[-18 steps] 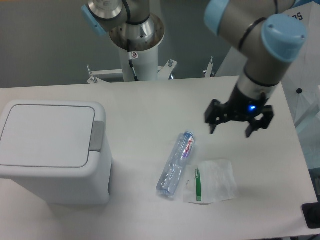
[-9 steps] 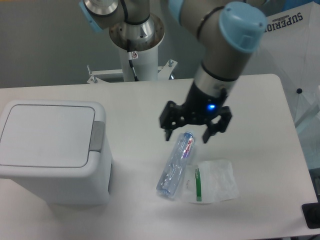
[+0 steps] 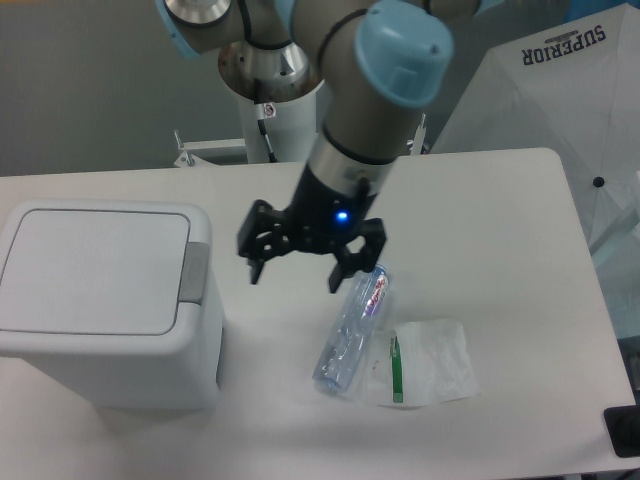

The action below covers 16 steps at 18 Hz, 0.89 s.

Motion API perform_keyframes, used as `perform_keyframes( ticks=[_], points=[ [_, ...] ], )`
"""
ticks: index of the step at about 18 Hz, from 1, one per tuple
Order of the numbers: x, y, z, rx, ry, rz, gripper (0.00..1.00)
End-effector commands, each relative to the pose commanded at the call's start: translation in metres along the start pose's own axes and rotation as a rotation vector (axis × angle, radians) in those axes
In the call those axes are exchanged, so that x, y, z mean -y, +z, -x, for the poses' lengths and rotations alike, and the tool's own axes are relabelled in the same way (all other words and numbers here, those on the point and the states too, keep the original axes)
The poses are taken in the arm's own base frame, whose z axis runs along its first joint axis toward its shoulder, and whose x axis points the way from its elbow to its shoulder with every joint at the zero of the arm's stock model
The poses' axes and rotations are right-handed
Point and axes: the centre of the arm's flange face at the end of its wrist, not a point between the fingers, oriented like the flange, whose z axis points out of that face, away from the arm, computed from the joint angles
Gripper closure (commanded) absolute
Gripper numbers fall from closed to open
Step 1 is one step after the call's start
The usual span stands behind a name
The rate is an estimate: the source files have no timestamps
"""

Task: Open the trash can
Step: 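Move the open gripper over the trash can's grey lid tab, then press down on the grey tab to pop the lid open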

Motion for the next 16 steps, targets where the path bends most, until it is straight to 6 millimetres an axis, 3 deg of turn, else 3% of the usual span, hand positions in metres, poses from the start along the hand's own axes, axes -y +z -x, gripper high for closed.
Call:
perform_keyframes(
  ticks=[4, 16],
  points=[
    [-0.011, 0.018, -0.012, 0.0, 0.025, 0.003, 0.0],
    [-0.012, 0.021, -0.022, -0.004, 0.039, 0.009, 0.0]
  ],
)
